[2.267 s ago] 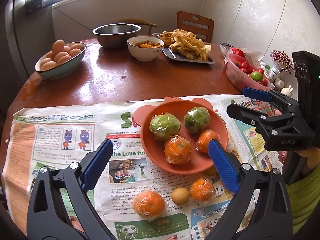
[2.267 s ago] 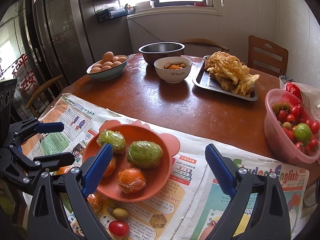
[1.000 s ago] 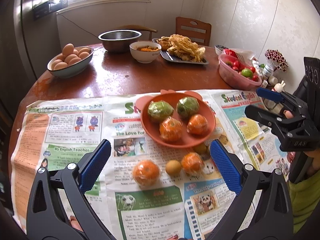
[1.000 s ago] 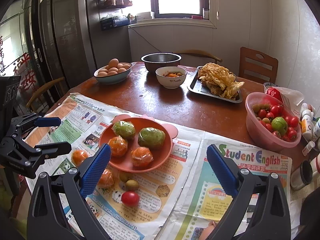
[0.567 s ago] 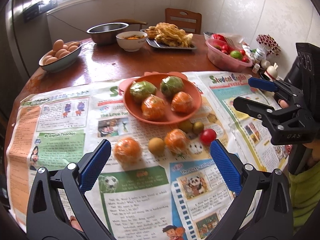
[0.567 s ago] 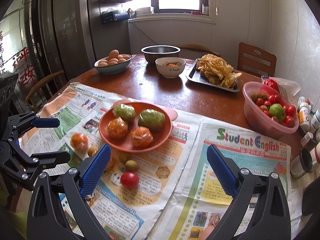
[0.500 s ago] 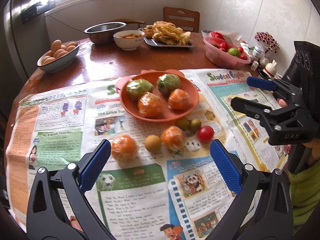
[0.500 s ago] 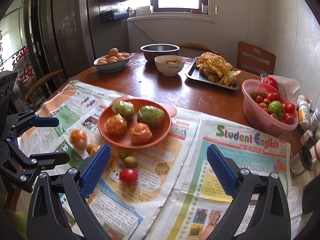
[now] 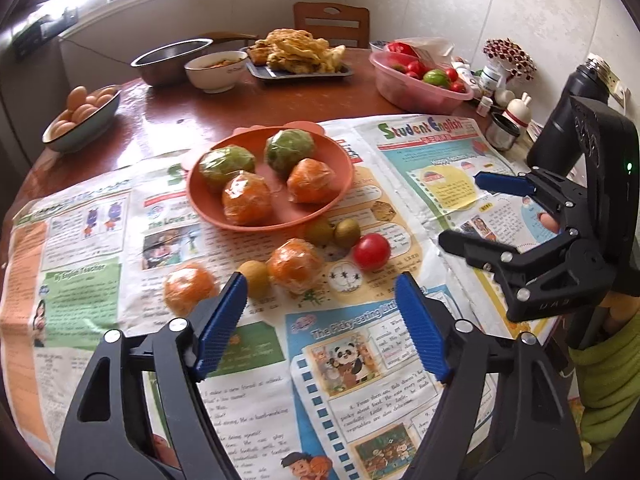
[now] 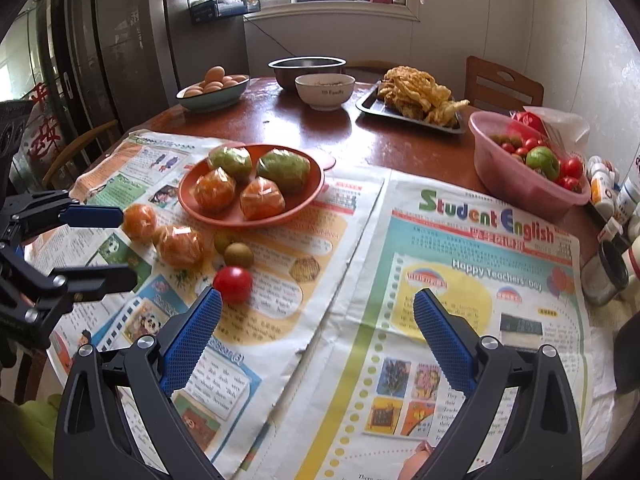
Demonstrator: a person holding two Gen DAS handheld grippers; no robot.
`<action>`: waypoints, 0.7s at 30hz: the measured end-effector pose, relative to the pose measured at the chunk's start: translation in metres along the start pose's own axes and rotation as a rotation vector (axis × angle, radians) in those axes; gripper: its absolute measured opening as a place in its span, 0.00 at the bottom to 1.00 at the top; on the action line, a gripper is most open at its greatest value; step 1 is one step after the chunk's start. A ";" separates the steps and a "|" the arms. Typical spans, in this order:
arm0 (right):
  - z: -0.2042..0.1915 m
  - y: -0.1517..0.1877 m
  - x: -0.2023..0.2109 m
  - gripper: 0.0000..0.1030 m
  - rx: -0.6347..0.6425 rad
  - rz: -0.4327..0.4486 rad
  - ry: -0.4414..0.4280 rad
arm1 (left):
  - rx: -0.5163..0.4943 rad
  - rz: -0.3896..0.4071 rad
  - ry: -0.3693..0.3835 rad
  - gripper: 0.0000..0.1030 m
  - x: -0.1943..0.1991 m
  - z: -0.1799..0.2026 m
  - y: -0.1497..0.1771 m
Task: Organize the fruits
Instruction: 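Move the right tool to the red tomato while the left tool approaches a wrapped orange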
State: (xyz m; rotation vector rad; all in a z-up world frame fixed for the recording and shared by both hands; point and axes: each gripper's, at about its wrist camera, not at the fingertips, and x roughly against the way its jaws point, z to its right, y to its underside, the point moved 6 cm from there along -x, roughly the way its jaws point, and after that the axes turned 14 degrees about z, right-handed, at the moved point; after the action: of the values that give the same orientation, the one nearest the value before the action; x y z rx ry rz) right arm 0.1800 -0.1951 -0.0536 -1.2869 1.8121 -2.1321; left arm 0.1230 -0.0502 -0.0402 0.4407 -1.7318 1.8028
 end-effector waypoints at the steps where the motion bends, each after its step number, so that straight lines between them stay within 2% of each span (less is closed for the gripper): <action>1: 0.000 0.001 -0.001 0.94 -0.001 -0.002 0.002 | -0.004 -0.003 0.000 0.62 -0.002 0.000 0.000; 10: -0.020 0.008 -0.015 0.93 0.017 -0.020 -0.042 | -0.024 -0.039 0.006 0.49 -0.018 -0.005 0.000; 12: -0.027 0.009 -0.020 0.93 0.028 -0.022 -0.048 | -0.034 -0.052 0.013 0.41 -0.022 -0.005 0.001; 15: -0.034 0.011 -0.027 0.90 0.036 -0.028 -0.061 | -0.046 -0.063 0.014 0.40 -0.027 -0.006 0.001; 17: -0.037 0.012 -0.032 0.73 0.041 -0.038 -0.068 | -0.050 -0.067 0.019 0.38 -0.029 -0.006 0.000; 21: -0.040 0.014 -0.043 0.65 0.035 -0.059 -0.072 | -0.065 -0.079 0.022 0.38 -0.034 -0.005 0.000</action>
State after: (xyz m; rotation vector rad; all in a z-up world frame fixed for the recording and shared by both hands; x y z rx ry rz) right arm 0.1773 -0.1450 -0.0869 -1.4070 1.7230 -2.1065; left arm 0.1497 -0.0513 -0.0614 0.4542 -1.7285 1.6850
